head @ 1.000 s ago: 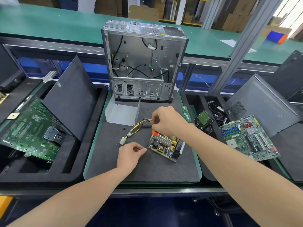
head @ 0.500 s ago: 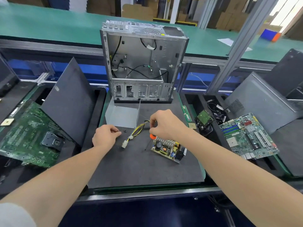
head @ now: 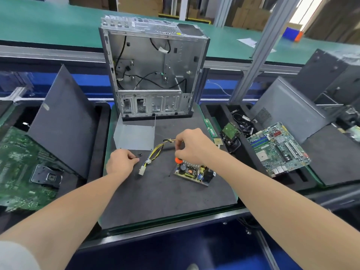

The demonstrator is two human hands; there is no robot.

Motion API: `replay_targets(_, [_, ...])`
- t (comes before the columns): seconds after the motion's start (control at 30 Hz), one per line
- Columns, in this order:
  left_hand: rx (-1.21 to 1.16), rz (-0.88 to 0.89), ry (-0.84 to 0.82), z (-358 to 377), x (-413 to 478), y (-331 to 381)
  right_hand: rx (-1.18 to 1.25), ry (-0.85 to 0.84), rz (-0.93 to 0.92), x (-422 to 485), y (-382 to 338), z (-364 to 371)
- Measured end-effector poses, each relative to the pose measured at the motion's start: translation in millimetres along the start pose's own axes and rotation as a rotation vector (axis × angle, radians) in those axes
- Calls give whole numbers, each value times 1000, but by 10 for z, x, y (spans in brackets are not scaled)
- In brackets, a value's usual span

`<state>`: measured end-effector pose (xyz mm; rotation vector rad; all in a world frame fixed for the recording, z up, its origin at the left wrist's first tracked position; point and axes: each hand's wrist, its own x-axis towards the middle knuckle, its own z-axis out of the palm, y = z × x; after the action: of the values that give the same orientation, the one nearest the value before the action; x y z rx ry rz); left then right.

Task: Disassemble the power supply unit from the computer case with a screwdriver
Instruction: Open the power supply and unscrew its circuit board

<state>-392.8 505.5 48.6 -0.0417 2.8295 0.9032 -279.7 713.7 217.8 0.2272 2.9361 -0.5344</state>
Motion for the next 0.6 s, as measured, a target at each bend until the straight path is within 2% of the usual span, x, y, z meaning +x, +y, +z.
replay_targets(0.23, [-79, 2, -29, -8, 24, -7, -2, 28, 15, -50, 20, 1])
replay_targets(0.37, [-83, 54, 88, 2, -17, 31, -9, 41, 1, -89, 66, -48])
replay_targets(0.5, [-39, 351, 308, 16, -140, 323, -50, 52, -33, -122, 142, -187])
replay_targets(0.6, [-171, 619, 254, 78, -331, 664, -81, 57, -40, -159, 212, -276])
